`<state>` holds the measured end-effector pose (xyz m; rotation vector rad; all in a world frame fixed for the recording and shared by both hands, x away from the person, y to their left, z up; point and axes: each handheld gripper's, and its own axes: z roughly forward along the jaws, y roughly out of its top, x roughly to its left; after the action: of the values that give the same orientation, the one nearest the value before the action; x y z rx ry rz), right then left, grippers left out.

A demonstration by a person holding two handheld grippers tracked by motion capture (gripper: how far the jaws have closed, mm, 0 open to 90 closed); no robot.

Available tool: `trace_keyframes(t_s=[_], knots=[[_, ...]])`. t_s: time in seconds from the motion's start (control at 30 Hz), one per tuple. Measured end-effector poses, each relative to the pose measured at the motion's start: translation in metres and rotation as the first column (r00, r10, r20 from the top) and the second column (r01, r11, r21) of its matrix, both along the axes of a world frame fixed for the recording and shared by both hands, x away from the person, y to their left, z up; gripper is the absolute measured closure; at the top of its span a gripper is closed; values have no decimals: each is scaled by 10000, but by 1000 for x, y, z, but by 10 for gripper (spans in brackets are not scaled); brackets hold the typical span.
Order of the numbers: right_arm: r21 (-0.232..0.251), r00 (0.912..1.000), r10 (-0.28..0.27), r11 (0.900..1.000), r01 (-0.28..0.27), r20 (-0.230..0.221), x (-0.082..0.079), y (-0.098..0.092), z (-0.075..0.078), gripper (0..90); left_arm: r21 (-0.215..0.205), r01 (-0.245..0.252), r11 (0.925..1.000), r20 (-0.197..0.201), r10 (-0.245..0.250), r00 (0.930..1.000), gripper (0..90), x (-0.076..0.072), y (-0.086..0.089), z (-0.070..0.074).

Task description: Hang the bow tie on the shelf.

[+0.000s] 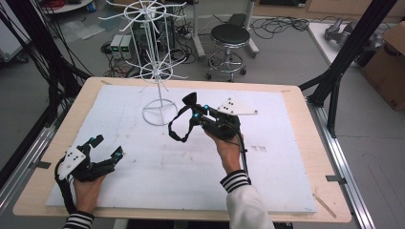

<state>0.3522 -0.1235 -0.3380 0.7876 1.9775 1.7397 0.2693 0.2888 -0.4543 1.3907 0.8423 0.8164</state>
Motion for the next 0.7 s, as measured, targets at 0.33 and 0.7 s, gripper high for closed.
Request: trace_keyframes(t_s=[0.33, 0.7], knots=[[-83, 9998, -106, 9999, 107, 146, 15, 18, 16, 759, 17, 13, 10000, 21, -13, 10000, 149, 0, 0, 0], [-97, 9989, -398, 9992, 400, 235, 33, 38, 26, 759, 18, 3, 10000, 17, -3, 10000, 149, -1, 0, 0]])
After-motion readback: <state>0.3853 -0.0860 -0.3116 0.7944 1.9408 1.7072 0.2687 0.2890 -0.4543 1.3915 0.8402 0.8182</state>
